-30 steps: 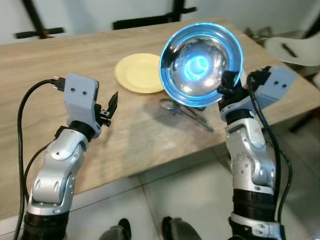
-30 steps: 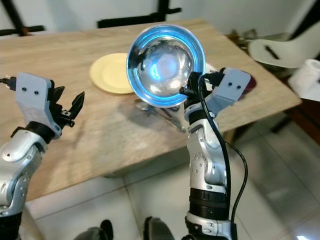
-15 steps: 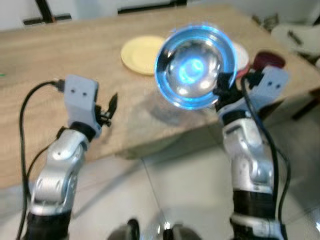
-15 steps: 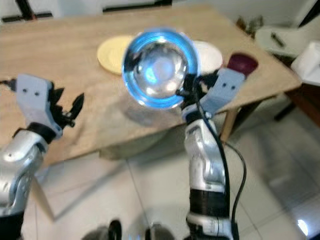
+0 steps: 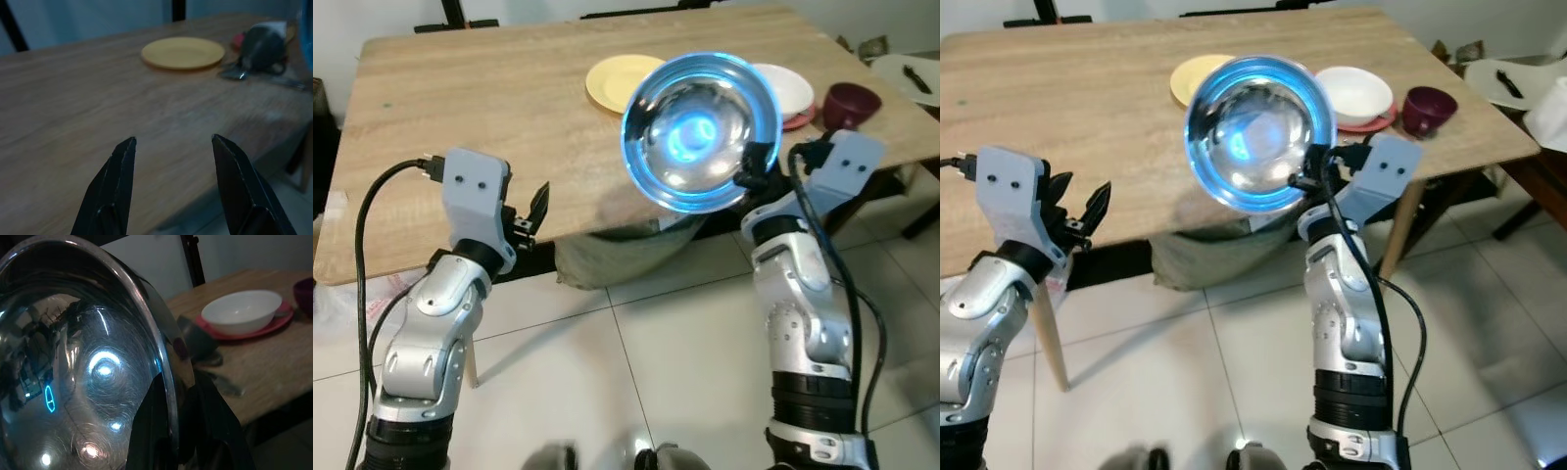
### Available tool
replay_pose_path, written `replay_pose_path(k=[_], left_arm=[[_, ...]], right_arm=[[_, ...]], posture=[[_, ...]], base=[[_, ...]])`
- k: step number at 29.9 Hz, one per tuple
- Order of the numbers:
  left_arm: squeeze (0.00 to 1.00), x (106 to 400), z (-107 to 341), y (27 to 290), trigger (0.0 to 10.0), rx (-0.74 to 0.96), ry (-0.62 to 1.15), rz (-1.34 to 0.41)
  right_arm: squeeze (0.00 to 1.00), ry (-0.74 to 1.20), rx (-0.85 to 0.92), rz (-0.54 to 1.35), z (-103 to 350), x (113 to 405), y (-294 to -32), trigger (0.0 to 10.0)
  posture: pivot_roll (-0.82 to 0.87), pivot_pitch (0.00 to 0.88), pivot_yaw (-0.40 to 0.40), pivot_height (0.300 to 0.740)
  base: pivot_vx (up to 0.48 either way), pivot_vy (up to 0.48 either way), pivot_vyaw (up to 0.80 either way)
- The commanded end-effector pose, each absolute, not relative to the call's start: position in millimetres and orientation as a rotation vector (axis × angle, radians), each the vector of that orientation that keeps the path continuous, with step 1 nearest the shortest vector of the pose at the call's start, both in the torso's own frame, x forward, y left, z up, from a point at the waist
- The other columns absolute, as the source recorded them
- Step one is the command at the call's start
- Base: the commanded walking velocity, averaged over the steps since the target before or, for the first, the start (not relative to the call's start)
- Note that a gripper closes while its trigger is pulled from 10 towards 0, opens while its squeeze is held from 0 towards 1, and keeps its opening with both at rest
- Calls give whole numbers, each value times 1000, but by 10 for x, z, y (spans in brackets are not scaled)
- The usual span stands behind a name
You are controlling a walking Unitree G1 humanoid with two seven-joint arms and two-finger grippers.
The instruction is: Setting the table
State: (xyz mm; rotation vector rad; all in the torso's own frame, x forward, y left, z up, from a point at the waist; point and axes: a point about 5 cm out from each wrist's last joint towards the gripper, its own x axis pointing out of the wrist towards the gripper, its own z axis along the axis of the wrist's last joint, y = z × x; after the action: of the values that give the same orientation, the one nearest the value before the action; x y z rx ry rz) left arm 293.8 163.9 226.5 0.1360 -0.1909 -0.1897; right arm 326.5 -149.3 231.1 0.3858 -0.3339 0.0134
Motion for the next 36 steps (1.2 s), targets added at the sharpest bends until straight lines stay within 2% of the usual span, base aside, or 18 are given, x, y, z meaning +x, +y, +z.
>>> replay_pose_path(k=[1,19,23,28,31,36], left_arm=[[0,2927,2239,1634,10000,133,-176,-194],[0,2934,2196,1586,10000,123,-141,-222],[0,2934,2194,1568,10000,121,-144,-232],[0,2941,2163,1591,10000,100,-121,-225],[0,2938,2144,1604,10000,108,-107,-225],[0,2924,2124,1627,10000,184,-127,-236]], right_arm=[[0,-355,390,25,2343,3248,-1471,10000],[0,-327,398,13,2310,3272,-1489,10000],[0,-328,397,12,2310,3270,-1498,10000],[0,-335,392,8,2324,3272,-1515,10000],[0,-339,387,6,2331,3272,-1522,10000],[0,-344,387,4,2345,3274,-1532,10000]], posture=[[-48,107,9,740],[-51,97,14,740],[-52,93,14,740],[-52,93,14,740],[-52,93,14,740],[-46,94,13,740]], base=[[0,0,0],[0,0,-89],[0,0,-800],[0,0,0],[0,0,-800],[0,0,-800]])
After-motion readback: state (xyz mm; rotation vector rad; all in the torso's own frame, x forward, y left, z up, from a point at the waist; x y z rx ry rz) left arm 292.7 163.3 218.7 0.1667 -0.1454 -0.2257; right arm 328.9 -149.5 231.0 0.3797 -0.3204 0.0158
